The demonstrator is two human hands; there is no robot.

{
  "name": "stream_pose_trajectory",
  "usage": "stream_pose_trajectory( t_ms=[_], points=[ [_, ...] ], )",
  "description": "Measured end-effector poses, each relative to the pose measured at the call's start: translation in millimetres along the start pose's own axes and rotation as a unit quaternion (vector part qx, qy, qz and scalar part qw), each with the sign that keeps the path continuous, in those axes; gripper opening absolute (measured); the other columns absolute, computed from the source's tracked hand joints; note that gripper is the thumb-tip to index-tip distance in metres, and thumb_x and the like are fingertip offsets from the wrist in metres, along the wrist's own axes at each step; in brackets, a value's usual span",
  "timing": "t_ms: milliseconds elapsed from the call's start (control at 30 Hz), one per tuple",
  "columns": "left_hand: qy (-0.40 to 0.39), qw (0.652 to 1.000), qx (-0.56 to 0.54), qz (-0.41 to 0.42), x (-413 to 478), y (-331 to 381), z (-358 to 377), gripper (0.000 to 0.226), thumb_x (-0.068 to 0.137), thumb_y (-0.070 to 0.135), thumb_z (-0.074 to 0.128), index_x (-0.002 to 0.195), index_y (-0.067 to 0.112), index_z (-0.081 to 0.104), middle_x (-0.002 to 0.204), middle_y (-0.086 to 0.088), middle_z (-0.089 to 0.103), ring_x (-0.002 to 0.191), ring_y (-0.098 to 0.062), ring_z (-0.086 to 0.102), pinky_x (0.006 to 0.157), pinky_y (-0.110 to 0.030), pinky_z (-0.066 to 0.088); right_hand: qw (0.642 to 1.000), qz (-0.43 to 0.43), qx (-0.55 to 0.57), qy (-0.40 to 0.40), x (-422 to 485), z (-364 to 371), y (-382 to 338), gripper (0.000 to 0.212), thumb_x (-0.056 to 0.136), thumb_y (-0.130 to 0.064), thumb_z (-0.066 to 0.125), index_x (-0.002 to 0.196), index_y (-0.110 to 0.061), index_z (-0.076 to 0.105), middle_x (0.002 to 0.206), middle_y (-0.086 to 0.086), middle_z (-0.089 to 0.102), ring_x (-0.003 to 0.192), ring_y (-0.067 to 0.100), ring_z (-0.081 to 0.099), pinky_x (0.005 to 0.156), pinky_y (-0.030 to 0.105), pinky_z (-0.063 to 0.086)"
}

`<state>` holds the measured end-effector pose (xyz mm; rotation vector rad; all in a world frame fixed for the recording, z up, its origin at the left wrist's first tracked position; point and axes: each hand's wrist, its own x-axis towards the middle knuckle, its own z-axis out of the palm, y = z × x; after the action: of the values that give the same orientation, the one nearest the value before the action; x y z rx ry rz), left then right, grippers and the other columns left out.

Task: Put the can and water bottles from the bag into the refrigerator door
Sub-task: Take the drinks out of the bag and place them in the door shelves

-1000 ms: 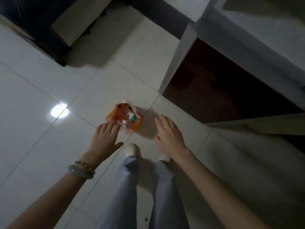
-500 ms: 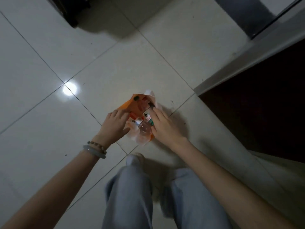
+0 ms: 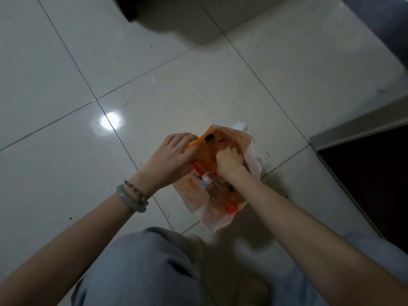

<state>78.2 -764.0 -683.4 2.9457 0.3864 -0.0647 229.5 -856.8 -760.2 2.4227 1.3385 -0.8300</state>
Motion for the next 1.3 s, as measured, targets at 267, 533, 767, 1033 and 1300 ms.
stream_pose_trajectory(
  t_ms=[267, 533, 767, 1033, 1300],
  points=[
    [-0.018, 1.000, -0.008, -0.009, -14, 1, 10, 0.041, 0.088, 0.029, 0.043, 0.122, 0.007, 0.053, 0.130, -0.018, 0.052, 0.119, -0.034, 0.048, 0.098, -0.044, 0.039, 0.992, 0.081, 0.089, -0.040, 23, 21, 1, 0.089, 0.082, -0.032, 0.063, 0.145, -0.011, 0.004, 0.144, 0.024, 0.029, 0.120, 0.043, 0.044, 0.092, 0.051, 0.046],
    [-0.038, 0.999, 0.024, -0.017, -16, -5, -4, 0.059, 0.078, 0.021, 0.069, 0.129, 0.001, 0.048, 0.134, -0.020, 0.049, 0.121, -0.034, 0.048, 0.099, -0.045, 0.039, 0.993, -0.037, 0.095, 0.064, -31, -11, -1, 0.086, 0.072, -0.034, 0.075, 0.133, -0.006, 0.023, 0.128, 0.025, 0.043, 0.107, 0.041, 0.054, 0.078, 0.044, 0.050],
    [-0.024, 0.998, 0.063, 0.020, -6, -9, -38, 0.072, 0.075, 0.040, 0.064, 0.132, 0.000, 0.045, 0.143, -0.021, 0.039, 0.126, -0.035, 0.042, 0.103, -0.043, 0.035, 0.956, -0.144, 0.211, 0.144, -118, -89, 10, 0.079, 0.072, -0.031, 0.072, 0.132, -0.017, 0.025, 0.132, 0.012, 0.042, 0.119, 0.031, 0.046, 0.083, 0.038, 0.046],
    [-0.058, 0.977, 0.080, 0.190, 23, 16, -31, 0.057, 0.076, 0.030, 0.069, 0.127, 0.010, 0.054, 0.139, -0.013, 0.047, 0.129, -0.028, 0.042, 0.106, -0.043, 0.037, 0.935, -0.166, 0.162, 0.268, -188, -168, 43, 0.083, 0.067, -0.024, 0.078, 0.130, -0.022, 0.025, 0.112, 0.009, 0.048, 0.083, 0.011, 0.042, 0.064, 0.025, 0.038],
    [-0.207, 0.962, 0.057, 0.169, 51, 52, 40, 0.067, 0.081, 0.045, 0.061, 0.136, 0.013, 0.039, 0.133, -0.004, 0.049, 0.119, -0.022, 0.047, 0.093, -0.032, 0.041, 0.950, -0.082, 0.137, 0.270, -197, -161, 96, 0.077, 0.068, -0.024, 0.075, 0.132, -0.021, 0.032, 0.111, 0.010, 0.046, 0.090, 0.024, 0.053, 0.064, 0.028, 0.037]
  ],
)
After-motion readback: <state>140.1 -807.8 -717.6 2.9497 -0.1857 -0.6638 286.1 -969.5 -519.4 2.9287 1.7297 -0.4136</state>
